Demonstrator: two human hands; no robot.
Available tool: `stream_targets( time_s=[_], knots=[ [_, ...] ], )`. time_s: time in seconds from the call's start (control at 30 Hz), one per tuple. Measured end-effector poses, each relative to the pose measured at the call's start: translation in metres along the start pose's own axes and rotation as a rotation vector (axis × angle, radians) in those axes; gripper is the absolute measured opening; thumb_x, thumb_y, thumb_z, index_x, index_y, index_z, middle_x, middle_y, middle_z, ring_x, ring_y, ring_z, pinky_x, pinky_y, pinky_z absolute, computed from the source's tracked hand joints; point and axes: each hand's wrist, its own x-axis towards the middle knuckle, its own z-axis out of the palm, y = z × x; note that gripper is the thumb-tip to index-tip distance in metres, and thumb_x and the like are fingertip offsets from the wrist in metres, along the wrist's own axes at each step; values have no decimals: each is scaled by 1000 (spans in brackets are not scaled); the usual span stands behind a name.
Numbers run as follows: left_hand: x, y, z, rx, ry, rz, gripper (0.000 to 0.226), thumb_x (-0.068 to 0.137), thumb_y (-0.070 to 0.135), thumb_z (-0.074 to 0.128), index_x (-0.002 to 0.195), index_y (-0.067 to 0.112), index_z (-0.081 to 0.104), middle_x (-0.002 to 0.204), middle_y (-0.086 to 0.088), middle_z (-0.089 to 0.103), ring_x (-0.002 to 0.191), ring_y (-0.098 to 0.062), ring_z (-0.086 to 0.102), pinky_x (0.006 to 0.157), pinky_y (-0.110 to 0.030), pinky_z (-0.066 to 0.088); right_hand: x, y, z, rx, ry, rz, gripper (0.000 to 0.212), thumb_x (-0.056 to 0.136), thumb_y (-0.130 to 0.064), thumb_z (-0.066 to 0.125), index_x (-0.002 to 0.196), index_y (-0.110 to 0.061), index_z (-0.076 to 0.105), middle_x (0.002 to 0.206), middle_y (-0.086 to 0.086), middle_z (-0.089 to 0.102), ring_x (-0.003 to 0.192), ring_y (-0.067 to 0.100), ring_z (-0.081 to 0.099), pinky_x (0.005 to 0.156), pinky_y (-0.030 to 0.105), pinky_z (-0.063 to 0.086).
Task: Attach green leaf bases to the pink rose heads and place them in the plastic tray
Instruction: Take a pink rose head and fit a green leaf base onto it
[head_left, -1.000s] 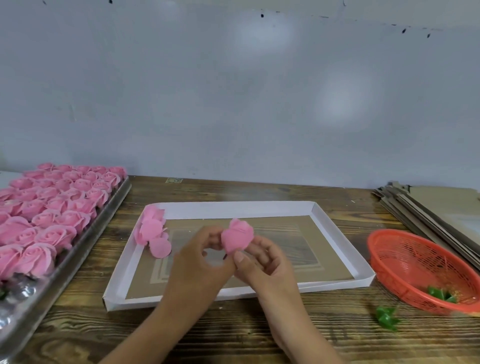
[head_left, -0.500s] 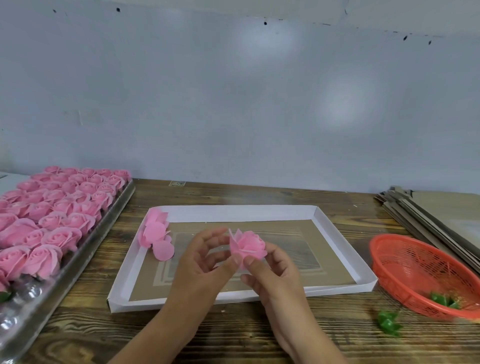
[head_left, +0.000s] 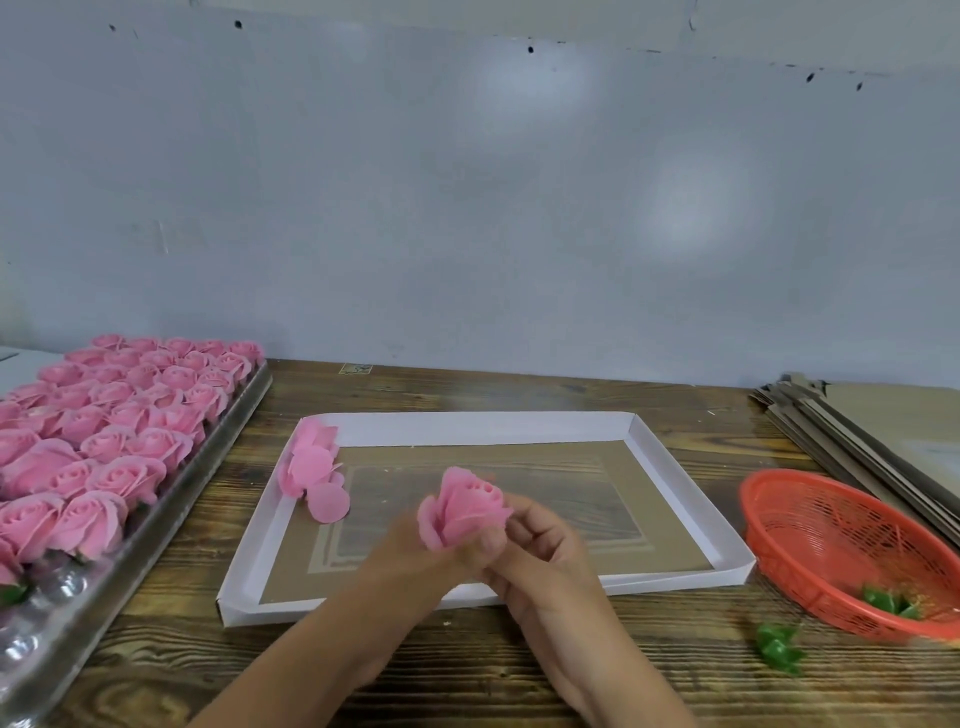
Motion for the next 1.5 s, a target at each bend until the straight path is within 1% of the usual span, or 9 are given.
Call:
stream_targets(
  time_s=[0.2, 0.37, 0.47, 0.6, 0.8, 1.03, 1.17, 1.33, 1.5],
  knots=[
    [4, -1, 5, -73, 182, -27, 44, 58, 42, 95, 95, 26, 78, 113, 8, 75, 105, -10, 70, 77, -20, 57, -4, 0, 3, -201, -79, 55, 29, 79, -9, 73, 108, -13, 74, 100, 12, 75, 85, 14, 69, 77, 22, 53],
    [2, 3, 14, -193, 271, -35, 53, 53, 56, 85, 99, 30, 79, 105, -2, 77, 100, -22, 74, 89, -41, 59, -3, 3, 7, -156, -64, 29, 45, 78, -5, 77, 121, -12, 64, 118, 8, 71, 109, 27, 69, 92, 35, 54],
    [0, 6, 23, -244, 299, 10, 49, 57, 57, 78, 97, 28, 80, 99, -8, 78, 94, -25, 74, 84, -42, 60, -1, 4, 6, -94, -23, 28, 36, 76, -8, 76, 111, -6, 70, 108, 16, 73, 98, 26, 70, 82, 30, 55],
    [1, 6, 27, -240, 339, 35, 17, 70, 38, 76, 84, 28, 77, 95, -9, 77, 87, -23, 74, 74, -36, 59, -1, 2, 3, 64, -69, 140, 36, 77, -11, 75, 109, 3, 69, 91, 14, 71, 83, 19, 68, 77, 26, 55],
    [2, 7, 21, -315, 267, 11, 14, 77, 20, 83, 86, 27, 75, 78, -9, 69, 74, -19, 65, 71, -37, 54, -1, -4, -1, 236, -187, 381, 24, 77, -19, 74, 97, -6, 76, 83, 11, 66, 67, 13, 62, 64, 21, 53],
    [8, 3, 25, -365, 481, 75, 9, 88, 24, 70, 79, 23, 71, 66, -5, 59, 61, -16, 59, 55, -31, 53, -1, 6, 7, -113, -37, 205, 38, 81, -17, 79, 117, -8, 68, 104, 20, 70, 93, 23, 67, 78, 29, 55],
    [9, 3, 26, -352, 436, 98, 19, 66, 42, 76, 70, 25, 71, 64, -3, 60, 60, -16, 58, 52, -28, 51, 0, 4, 10, -33, -78, 236, 32, 87, -22, 71, 102, 5, 65, 81, 16, 65, 69, 20, 61, 65, 27, 52],
    [9, 2, 20, -367, 352, 121, 17, 67, 46, 76, 68, 30, 71, 57, 3, 57, 67, -22, 45, 63, -29, 37, -1, 0, 9, 62, -170, 393, 31, 83, -36, 59, 78, -7, 70, 70, 12, 62, 57, 17, 57, 55, 25, 47],
    [12, 1, 21, -407, 490, 108, 30, 70, 39, 72, 90, 17, 67, 57, -1, 53, 55, -13, 55, 47, -25, 48, -1, 5, 11, -25, -103, 316, 33, 92, -25, 67, 111, 1, 60, 81, 10, 66, 66, 17, 61, 63, 25, 54]
  ],
)
